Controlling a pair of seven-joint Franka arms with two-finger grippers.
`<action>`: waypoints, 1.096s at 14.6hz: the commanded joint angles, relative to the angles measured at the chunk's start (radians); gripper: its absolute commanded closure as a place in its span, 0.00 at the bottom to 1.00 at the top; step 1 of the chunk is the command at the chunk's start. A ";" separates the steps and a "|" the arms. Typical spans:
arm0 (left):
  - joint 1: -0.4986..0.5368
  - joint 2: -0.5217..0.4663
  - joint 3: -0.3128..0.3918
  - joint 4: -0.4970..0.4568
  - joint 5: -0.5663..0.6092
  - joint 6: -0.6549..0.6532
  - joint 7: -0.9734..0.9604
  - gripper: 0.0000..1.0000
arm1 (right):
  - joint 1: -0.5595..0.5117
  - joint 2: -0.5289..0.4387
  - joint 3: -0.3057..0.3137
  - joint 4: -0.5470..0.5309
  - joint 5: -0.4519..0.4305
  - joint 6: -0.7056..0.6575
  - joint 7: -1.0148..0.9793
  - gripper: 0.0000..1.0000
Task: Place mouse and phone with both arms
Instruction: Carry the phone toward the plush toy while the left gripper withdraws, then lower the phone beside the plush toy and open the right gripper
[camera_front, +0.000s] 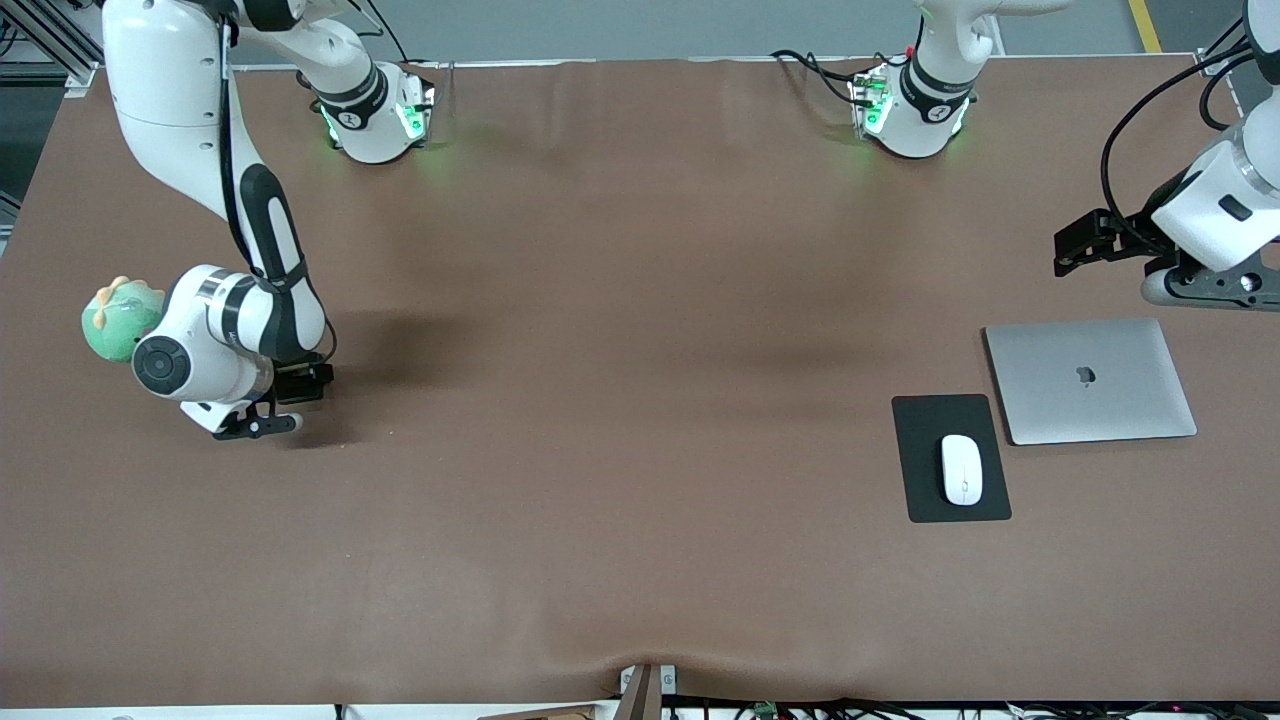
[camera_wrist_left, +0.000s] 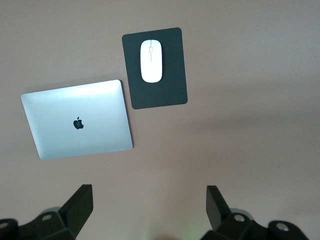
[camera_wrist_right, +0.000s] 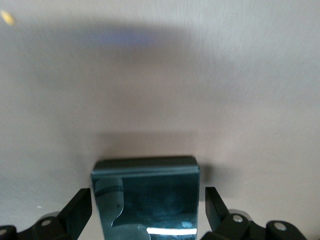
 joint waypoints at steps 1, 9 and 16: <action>0.010 -0.015 -0.005 -0.001 -0.014 -0.015 0.008 0.00 | -0.012 -0.031 0.004 0.114 -0.009 -0.159 -0.017 0.00; 0.012 -0.015 -0.008 0.000 -0.013 -0.015 0.023 0.00 | -0.067 -0.015 0.001 0.583 -0.011 -0.493 -0.041 0.00; 0.012 -0.016 -0.005 0.014 -0.010 -0.018 0.018 0.00 | -0.089 -0.046 -0.019 0.809 -0.020 -0.502 -0.041 0.00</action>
